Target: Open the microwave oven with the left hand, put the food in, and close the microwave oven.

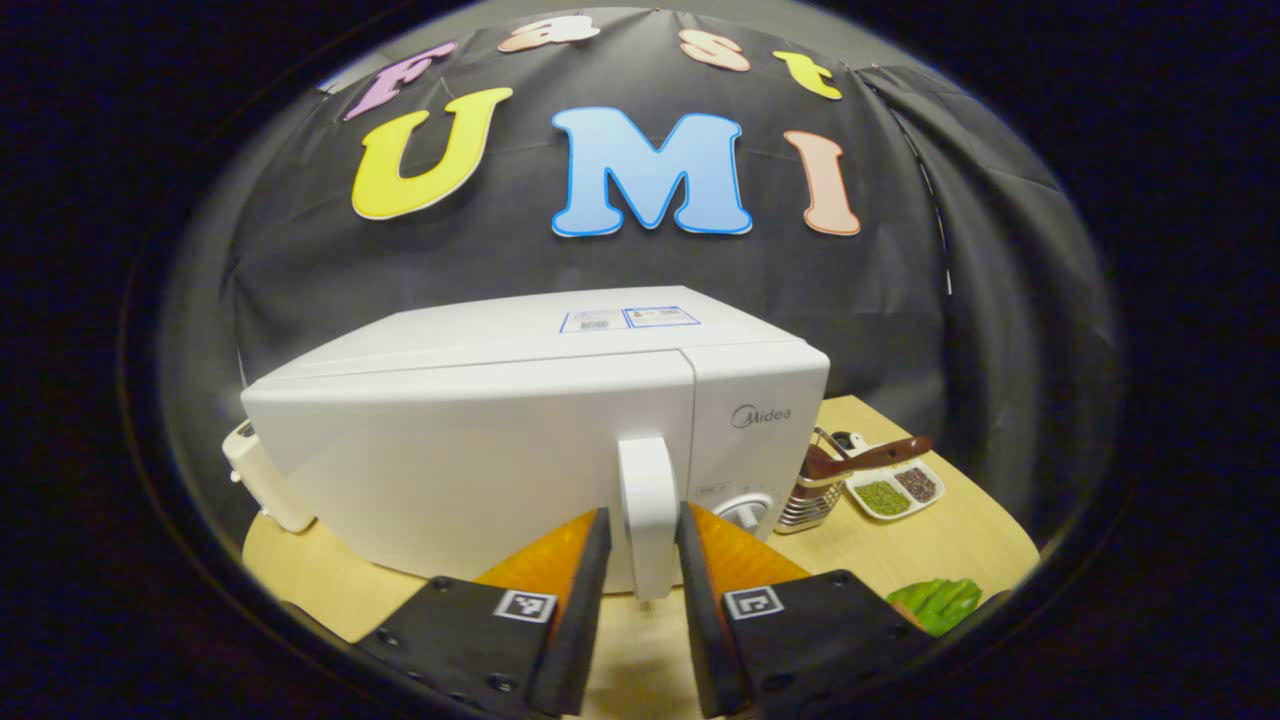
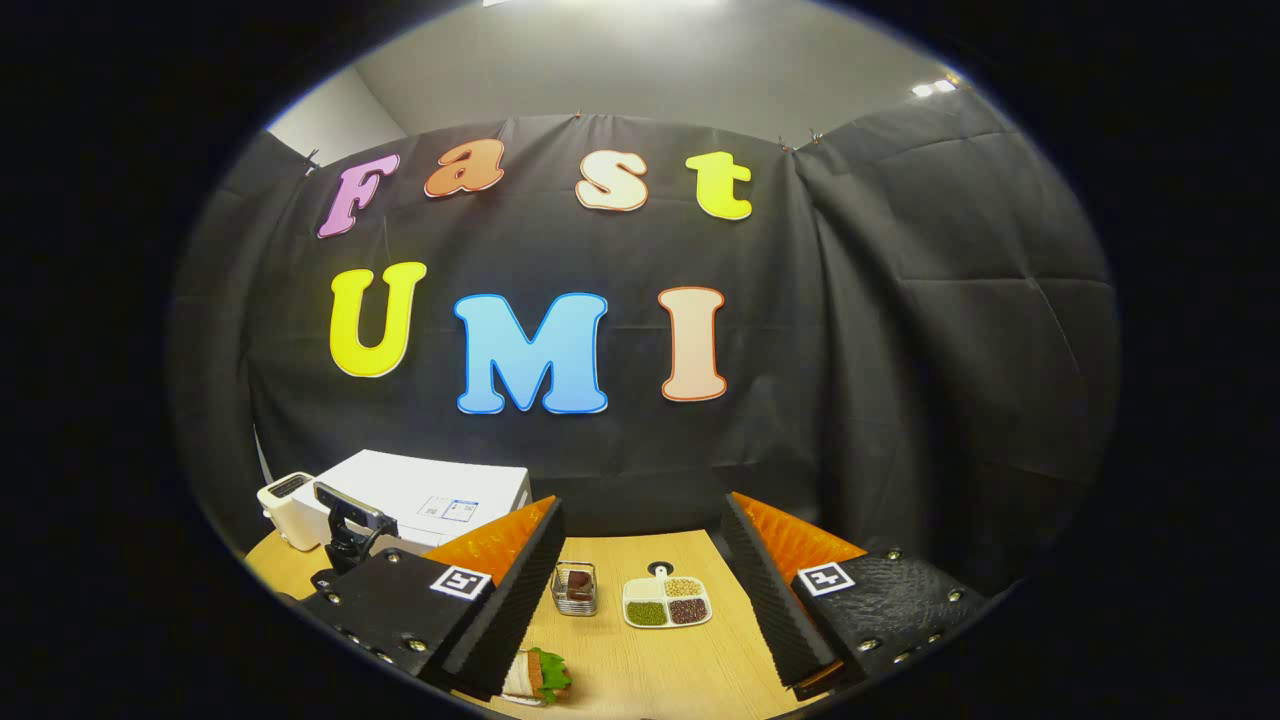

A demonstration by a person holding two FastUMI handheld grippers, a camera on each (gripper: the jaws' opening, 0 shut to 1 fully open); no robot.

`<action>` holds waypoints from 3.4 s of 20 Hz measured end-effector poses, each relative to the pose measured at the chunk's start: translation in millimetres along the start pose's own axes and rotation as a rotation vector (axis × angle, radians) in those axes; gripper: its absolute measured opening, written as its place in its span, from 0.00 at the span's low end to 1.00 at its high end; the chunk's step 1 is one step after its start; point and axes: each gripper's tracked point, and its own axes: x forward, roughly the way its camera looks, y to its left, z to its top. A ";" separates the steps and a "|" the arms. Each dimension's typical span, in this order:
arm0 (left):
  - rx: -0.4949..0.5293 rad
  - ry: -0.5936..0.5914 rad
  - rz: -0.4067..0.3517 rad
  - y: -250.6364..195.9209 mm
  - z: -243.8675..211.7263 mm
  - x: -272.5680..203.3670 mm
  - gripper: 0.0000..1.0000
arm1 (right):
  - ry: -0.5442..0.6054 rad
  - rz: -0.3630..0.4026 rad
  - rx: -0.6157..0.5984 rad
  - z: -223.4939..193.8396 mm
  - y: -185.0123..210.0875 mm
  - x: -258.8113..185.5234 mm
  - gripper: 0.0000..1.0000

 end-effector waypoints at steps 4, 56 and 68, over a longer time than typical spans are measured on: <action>-0.010 0.007 -0.014 0.4 -0.4 -6.0 0.30 | -0.003 0.017 -0.015 1.4 5.2 1.1 0.96; 0.100 0.214 -0.467 220.3 -136.0 -312.6 0.08 | 0.646 0.274 0.251 -265.4 102.9 -24.4 0.97; 0.005 0.233 -0.352 312.5 -155.9 -336.1 0.07 | 0.842 0.291 0.410 -346.1 113.3 -12.3 0.97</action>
